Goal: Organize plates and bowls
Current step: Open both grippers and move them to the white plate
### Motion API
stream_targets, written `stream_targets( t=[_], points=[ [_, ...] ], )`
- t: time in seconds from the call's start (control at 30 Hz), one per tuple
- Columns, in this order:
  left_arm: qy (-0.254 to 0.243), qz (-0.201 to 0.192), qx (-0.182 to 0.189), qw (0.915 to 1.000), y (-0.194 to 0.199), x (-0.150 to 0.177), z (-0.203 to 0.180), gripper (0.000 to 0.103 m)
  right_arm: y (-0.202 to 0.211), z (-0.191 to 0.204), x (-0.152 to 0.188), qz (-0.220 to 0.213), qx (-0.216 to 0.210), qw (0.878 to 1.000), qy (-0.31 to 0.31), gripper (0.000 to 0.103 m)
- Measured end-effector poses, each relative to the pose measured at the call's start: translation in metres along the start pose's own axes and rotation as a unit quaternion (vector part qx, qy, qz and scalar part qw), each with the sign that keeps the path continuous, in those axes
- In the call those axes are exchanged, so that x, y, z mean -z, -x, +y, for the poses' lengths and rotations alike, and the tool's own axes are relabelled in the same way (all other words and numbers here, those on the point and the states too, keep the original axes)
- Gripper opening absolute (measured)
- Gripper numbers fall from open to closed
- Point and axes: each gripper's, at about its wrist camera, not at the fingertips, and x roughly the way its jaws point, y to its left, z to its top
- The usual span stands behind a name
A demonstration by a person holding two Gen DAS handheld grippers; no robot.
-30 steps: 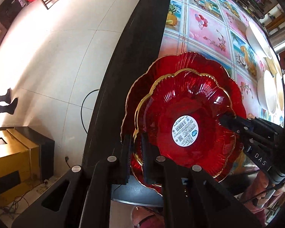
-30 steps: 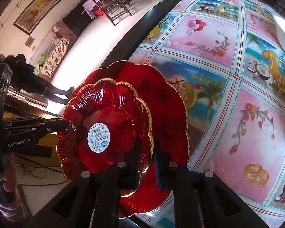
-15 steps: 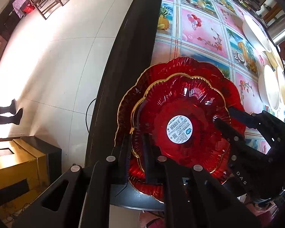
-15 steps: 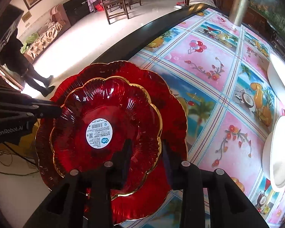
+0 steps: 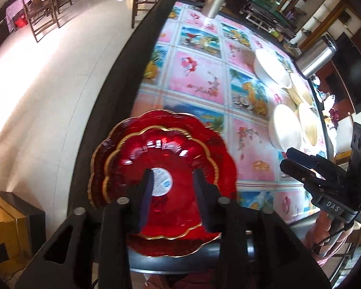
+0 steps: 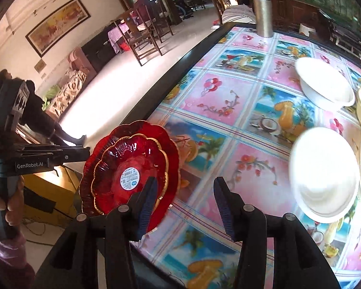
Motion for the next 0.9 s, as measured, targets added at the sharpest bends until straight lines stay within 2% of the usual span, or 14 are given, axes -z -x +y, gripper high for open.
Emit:
stream_targets(
  t=[0.07, 0.1, 0.27, 0.37, 0.53, 0.67, 0.9],
  points=[
    [-0.018, -0.008, 0.024, 0.9995, -0.003, -0.005, -0.026, 0.066, 0.022, -0.028, 0.006, -0.008, -0.006, 0.999, -0.032, 0.05],
    [-0.027, -0.007, 0.036, 0.999, -0.007, -0.007, -0.039, 0.069, 0.032, -0.044, 0.009, -0.013, -0.009, 0.999, -0.049, 0.051],
    [-0.052, 0.023, 0.077, 0.9954, -0.036, -0.03, -0.098, 0.069, 0.071, -0.116, 0.031, -0.021, -0.002, 0.992, -0.126, 0.055],
    [-0.04, 0.049, 0.092, 0.9937, -0.059, -0.043, -0.122, 0.069, 0.078, -0.154, 0.044, -0.016, 0.006, 0.984, -0.177, 0.056],
    [-0.022, 0.075, 0.088, 0.993, -0.096, -0.067, -0.144, 0.069, 0.073, -0.208, 0.057, -0.015, -0.011, 0.966, -0.259, 0.057],
    [-0.009, 0.097, 0.089, 0.9912, -0.123, -0.077, -0.152, 0.069, 0.059, -0.231, 0.057, -0.021, -0.033, 0.957, -0.288, 0.056],
    [-0.005, 0.106, 0.107, 0.9886, -0.141, -0.086, -0.165, 0.069, 0.033, -0.244, 0.041, -0.013, -0.037, 0.953, -0.301, 0.056]
  ],
)
